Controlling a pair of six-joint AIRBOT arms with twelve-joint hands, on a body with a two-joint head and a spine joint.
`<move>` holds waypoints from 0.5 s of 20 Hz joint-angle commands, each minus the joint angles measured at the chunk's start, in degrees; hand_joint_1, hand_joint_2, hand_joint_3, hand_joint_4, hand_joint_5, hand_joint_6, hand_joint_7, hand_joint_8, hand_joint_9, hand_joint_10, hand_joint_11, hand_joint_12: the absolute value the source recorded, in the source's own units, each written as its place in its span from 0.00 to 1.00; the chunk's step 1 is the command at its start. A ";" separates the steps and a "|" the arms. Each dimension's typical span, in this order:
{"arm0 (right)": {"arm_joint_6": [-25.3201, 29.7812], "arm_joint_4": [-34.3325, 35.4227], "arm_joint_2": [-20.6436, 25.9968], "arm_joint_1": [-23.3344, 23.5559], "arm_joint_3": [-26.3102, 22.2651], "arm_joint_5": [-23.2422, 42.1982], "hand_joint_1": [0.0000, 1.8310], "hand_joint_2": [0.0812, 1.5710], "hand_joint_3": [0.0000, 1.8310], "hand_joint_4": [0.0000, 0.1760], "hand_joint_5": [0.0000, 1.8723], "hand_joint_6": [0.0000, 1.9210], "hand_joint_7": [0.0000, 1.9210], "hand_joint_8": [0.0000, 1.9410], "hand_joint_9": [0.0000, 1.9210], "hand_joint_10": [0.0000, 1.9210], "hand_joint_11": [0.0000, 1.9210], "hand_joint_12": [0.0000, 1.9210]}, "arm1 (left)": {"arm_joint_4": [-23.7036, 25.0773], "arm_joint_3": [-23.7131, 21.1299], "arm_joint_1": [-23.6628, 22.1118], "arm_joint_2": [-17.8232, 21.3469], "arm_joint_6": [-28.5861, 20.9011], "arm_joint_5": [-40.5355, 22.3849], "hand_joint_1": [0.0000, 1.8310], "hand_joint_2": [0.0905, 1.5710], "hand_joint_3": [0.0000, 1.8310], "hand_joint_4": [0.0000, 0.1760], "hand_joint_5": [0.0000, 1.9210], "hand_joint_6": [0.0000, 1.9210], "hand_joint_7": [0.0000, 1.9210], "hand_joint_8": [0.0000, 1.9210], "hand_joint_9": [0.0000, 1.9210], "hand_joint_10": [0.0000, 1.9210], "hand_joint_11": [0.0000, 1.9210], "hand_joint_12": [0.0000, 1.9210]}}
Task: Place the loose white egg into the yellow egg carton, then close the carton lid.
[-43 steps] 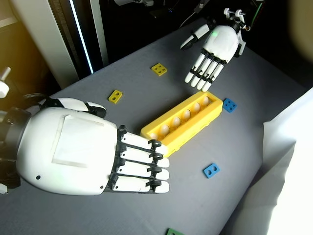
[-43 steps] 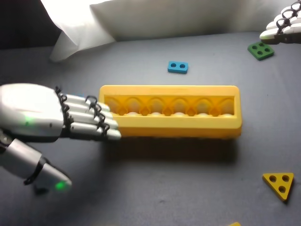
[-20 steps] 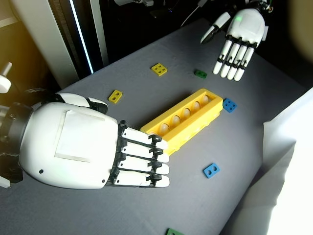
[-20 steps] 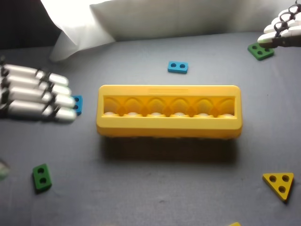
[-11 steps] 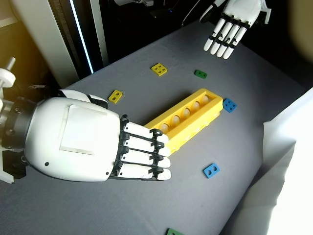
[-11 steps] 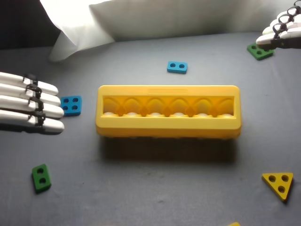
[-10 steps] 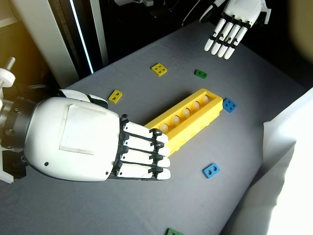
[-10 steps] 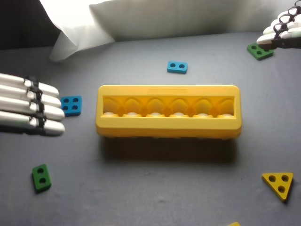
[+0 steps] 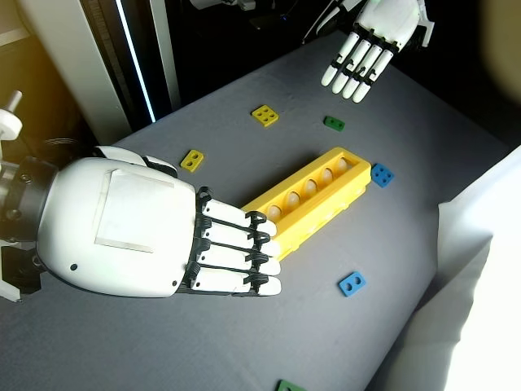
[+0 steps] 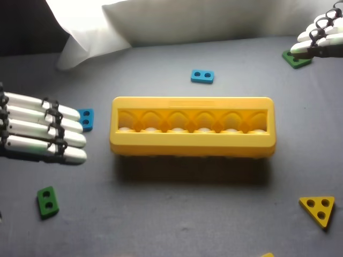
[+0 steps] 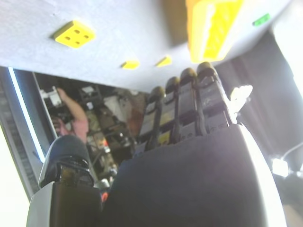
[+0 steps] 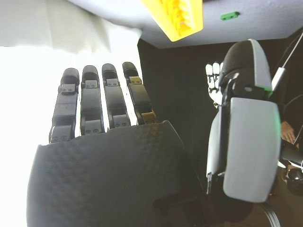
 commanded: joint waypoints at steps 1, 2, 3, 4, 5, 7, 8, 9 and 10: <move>0.45 2.85 0.90 0.56 0.00 -0.56 0.18 0.60 0.00 0.00 0.04 0.00 0.01 0.00 0.00 0.00 0.00 0.00 | -4.98 0.55 -0.07 0.61 0.39 -2.78 0.00 0.75 0.00 0.00 0.01 0.00 0.01 0.00 0.00 0.00 0.00 0.00; 0.45 2.85 0.90 0.56 0.00 -0.54 0.17 0.60 0.00 0.00 0.04 0.00 0.01 0.00 0.00 0.00 0.00 0.00 | -5.00 1.08 0.02 0.53 0.38 -2.93 0.00 0.75 0.00 0.00 0.01 0.00 0.01 0.00 0.00 0.00 0.00 0.00; 0.45 2.85 0.91 0.55 -0.02 -0.49 0.16 0.59 0.00 0.00 0.04 0.00 0.01 0.00 0.00 0.00 0.00 0.00 | -5.09 1.60 0.13 0.51 0.37 -2.94 0.00 0.75 0.00 0.00 0.01 0.00 0.01 0.00 0.00 0.00 0.00 0.00; 0.45 2.85 0.91 0.53 -0.03 -0.43 0.16 0.59 0.00 0.00 0.04 0.00 0.01 0.00 0.00 0.00 0.00 0.00 | -5.10 1.80 0.25 0.51 0.36 -2.95 0.00 0.75 0.00 0.00 0.01 0.00 0.01 0.00 0.00 0.00 0.00 0.00; 0.45 2.84 0.91 0.49 -0.03 -0.39 0.16 0.60 0.00 0.00 0.05 0.00 0.02 0.00 0.00 0.00 0.00 0.00 | -5.10 1.80 0.75 0.58 0.18 -2.95 0.00 0.75 0.00 0.00 0.02 0.01 0.02 0.01 0.01 0.00 0.00 0.00; 0.45 2.84 0.91 0.47 -0.03 -0.30 0.20 0.60 0.00 0.00 0.04 0.00 0.01 0.00 0.00 0.00 0.00 0.00 | -5.10 1.25 1.58 0.65 0.09 -2.99 0.00 0.75 0.00 0.00 0.01 0.00 0.01 0.00 0.00 0.00 0.00 0.00; 0.44 2.84 0.91 0.46 -0.03 -0.19 0.20 0.59 0.00 0.00 0.05 0.01 0.02 0.01 0.00 0.00 0.00 0.00 | -5.10 0.89 1.93 0.59 -0.01 -2.99 0.00 0.75 0.00 0.00 0.01 0.00 0.01 0.00 0.00 0.00 0.00 0.00; 0.41 2.83 0.91 0.43 -0.03 -0.07 0.21 0.59 0.00 0.00 0.04 0.00 0.02 0.01 0.00 0.00 0.00 0.00 | -5.10 0.76 1.98 0.49 -0.01 -2.96 0.00 0.75 0.00 0.00 0.01 0.00 0.01 0.00 0.00 0.00 0.00 0.00; 0.37 2.83 0.91 0.39 -0.03 0.09 0.22 0.59 0.00 0.00 0.05 0.00 0.02 0.01 0.00 0.00 0.00 0.00 | -5.16 0.73 1.99 0.36 -0.12 -2.94 0.00 0.75 0.00 0.00 0.02 0.00 0.01 0.00 0.00 0.00 0.00 0.00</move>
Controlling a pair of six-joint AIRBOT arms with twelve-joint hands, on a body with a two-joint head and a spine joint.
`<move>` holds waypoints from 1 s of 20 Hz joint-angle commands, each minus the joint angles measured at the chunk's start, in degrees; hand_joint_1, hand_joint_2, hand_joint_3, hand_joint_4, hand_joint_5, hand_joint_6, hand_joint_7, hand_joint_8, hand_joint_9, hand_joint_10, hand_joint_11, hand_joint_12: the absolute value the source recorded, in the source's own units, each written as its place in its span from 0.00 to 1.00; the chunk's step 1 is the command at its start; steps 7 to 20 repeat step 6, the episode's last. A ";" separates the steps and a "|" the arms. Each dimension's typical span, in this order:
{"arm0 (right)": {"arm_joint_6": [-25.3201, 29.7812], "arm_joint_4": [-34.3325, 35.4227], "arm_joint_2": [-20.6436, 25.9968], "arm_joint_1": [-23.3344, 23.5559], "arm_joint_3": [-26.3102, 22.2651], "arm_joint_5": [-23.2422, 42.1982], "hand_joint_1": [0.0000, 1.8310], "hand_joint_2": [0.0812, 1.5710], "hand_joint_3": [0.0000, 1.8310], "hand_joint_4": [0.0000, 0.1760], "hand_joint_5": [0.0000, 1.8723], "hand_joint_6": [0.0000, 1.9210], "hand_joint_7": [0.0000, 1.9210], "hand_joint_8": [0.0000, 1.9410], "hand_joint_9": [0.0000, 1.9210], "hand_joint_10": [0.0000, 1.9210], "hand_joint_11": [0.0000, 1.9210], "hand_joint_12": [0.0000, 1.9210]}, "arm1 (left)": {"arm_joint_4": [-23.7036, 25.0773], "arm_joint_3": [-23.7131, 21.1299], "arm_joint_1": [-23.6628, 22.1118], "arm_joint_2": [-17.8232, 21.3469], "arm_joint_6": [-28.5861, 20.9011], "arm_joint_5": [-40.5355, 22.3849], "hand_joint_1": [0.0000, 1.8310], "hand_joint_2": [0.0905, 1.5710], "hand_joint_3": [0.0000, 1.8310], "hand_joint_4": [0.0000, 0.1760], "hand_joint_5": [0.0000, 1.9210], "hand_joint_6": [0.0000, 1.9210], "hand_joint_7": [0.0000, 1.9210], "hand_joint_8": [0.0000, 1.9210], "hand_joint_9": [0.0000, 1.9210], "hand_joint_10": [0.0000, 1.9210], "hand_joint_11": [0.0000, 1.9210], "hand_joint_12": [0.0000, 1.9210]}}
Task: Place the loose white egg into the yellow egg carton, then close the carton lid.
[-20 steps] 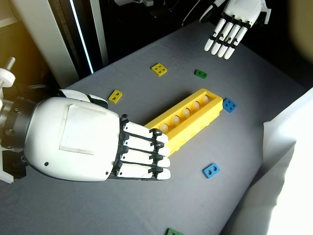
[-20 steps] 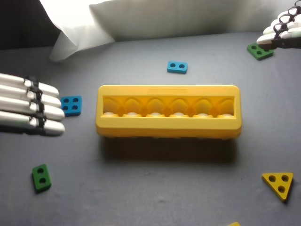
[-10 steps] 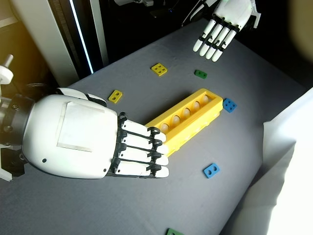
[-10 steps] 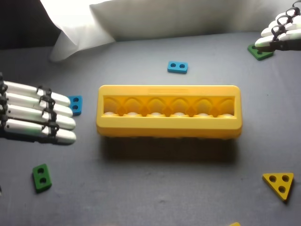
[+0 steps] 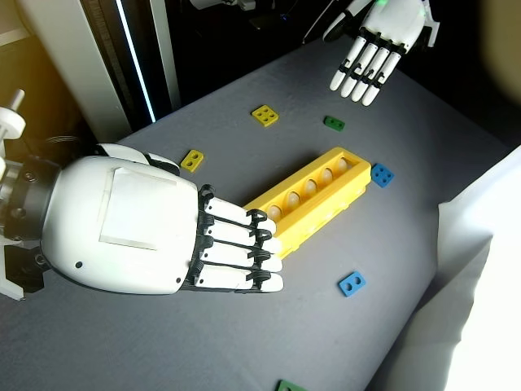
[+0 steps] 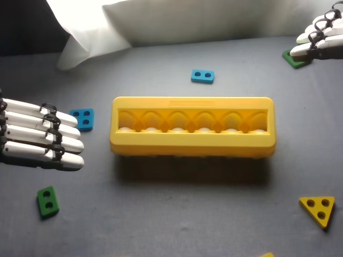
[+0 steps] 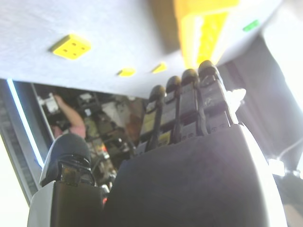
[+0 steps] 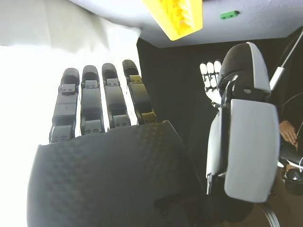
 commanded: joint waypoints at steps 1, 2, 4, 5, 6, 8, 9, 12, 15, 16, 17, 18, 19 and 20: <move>0.29 2.80 0.91 0.37 -0.03 -0.25 0.20 0.59 0.00 0.00 0.04 0.00 0.02 0.00 0.00 0.00 0.00 0.00 | -4.94 0.24 -0.15 0.47 -0.23 -2.45 0.00 0.75 0.00 0.00 0.00 0.00 0.00 0.00 0.00 0.00 0.00 0.00; 0.25 2.80 0.91 0.37 -0.03 -0.25 0.20 0.59 0.00 0.00 0.04 0.00 0.03 0.01 0.00 0.00 0.00 0.00 | -5.19 0.32 -0.15 0.25 -0.23 -2.42 0.00 0.75 0.00 0.00 0.01 0.00 0.01 0.00 0.00 0.00 0.00 0.00; 0.22 2.80 0.91 0.40 -0.03 -0.25 0.22 0.59 0.00 0.00 0.06 0.01 0.03 0.01 0.01 0.00 0.00 0.00 | -5.47 0.43 -0.16 -0.29 -0.23 -2.44 0.00 0.74 0.00 0.00 0.00 0.00 0.00 0.00 0.00 0.00 0.00 0.00; 0.22 2.80 0.91 0.40 -0.03 -0.25 0.22 0.59 0.00 0.00 0.06 0.01 0.03 0.00 0.01 0.00 0.00 0.00 | -5.48 0.43 -0.16 -0.52 -0.25 -2.44 0.00 0.74 0.00 0.00 0.01 0.00 0.00 0.00 0.00 0.00 0.00 0.00; 0.20 2.80 0.91 0.38 -0.03 -0.24 0.22 0.59 0.00 0.00 0.06 0.01 0.03 0.00 0.01 0.00 0.00 0.00 | -5.48 0.40 -0.14 -0.67 -0.33 -2.44 0.00 0.74 0.00 0.00 0.01 0.00 0.00 0.00 0.00 0.00 0.00 0.00; 0.20 2.80 0.91 0.38 -0.03 -0.24 0.22 0.59 0.00 0.00 0.06 0.01 0.03 0.00 0.01 0.00 0.00 0.00 | -5.48 0.40 -0.14 -0.67 -0.33 -2.44 0.00 0.74 0.00 0.00 0.01 0.00 0.00 0.00 0.00 0.00 0.00 0.00; 0.20 2.80 0.91 0.38 -0.03 -0.24 0.22 0.59 0.00 0.00 0.06 0.01 0.03 0.00 0.01 0.00 0.00 0.00 | -5.48 0.40 -0.14 -0.67 -0.33 -2.44 0.00 0.74 0.00 0.00 0.01 0.00 0.00 0.00 0.00 0.00 0.00 0.00; 0.20 2.80 0.91 0.38 -0.03 -0.24 0.22 0.59 0.00 0.00 0.06 0.01 0.03 0.00 0.01 0.00 0.00 0.00 | -5.48 0.40 -0.14 -0.67 -0.33 -2.44 0.00 0.74 0.00 0.00 0.01 0.00 0.00 0.00 0.00 0.00 0.00 0.00; 0.20 2.80 0.91 0.38 -0.03 -0.24 0.22 0.59 0.00 0.00 0.06 0.01 0.03 0.00 0.01 0.00 0.00 0.00 | -5.48 0.40 -0.14 -0.67 -0.33 -2.44 0.00 0.74 0.00 0.00 0.01 0.00 0.00 0.00 0.00 0.00 0.00 0.00; 0.20 2.80 0.91 0.38 -0.03 -0.24 0.22 0.59 0.00 0.00 0.06 0.01 0.03 0.00 0.01 0.00 0.00 0.00 | -5.48 0.40 -0.14 -0.67 -0.33 -2.44 0.00 0.74 0.00 0.00 0.01 0.00 0.00 0.00 0.00 0.00 0.00 0.00; 0.20 2.80 0.91 0.38 -0.03 -0.24 0.22 0.59 0.00 0.00 0.06 0.01 0.03 0.00 0.01 0.00 0.00 0.00 | -5.48 0.40 -0.14 -0.67 -0.33 -2.44 0.00 0.74 0.00 0.00 0.01 0.00 0.00 0.00 0.00 0.00 0.00 0.00; 0.20 2.80 0.91 0.38 -0.03 -0.24 0.22 0.59 0.00 0.00 0.06 0.01 0.03 0.00 0.01 0.00 0.00 0.00 | -5.48 0.40 -0.14 -0.67 -0.33 -2.44 0.00 0.74 0.00 0.00 0.01 0.00 0.00 0.00 0.00 0.00 0.00 0.00; 0.20 2.80 0.91 0.38 -0.03 -0.24 0.22 0.59 0.00 0.00 0.06 0.01 0.03 0.00 0.01 0.00 0.00 0.00 | -5.48 0.40 -0.14 -0.67 -0.33 -2.44 0.00 0.74 0.00 0.00 0.01 0.00 0.00 0.00 0.00 0.00 0.00 0.00; 0.20 2.80 0.91 0.38 -0.03 -0.24 0.22 0.59 0.00 0.00 0.06 0.01 0.03 0.00 0.01 0.00 0.00 0.00 | -5.48 0.40 -0.14 -0.67 -0.33 -2.44 0.00 0.74 0.00 0.00 0.01 0.00 0.00 0.00 0.00 0.00 0.00 0.00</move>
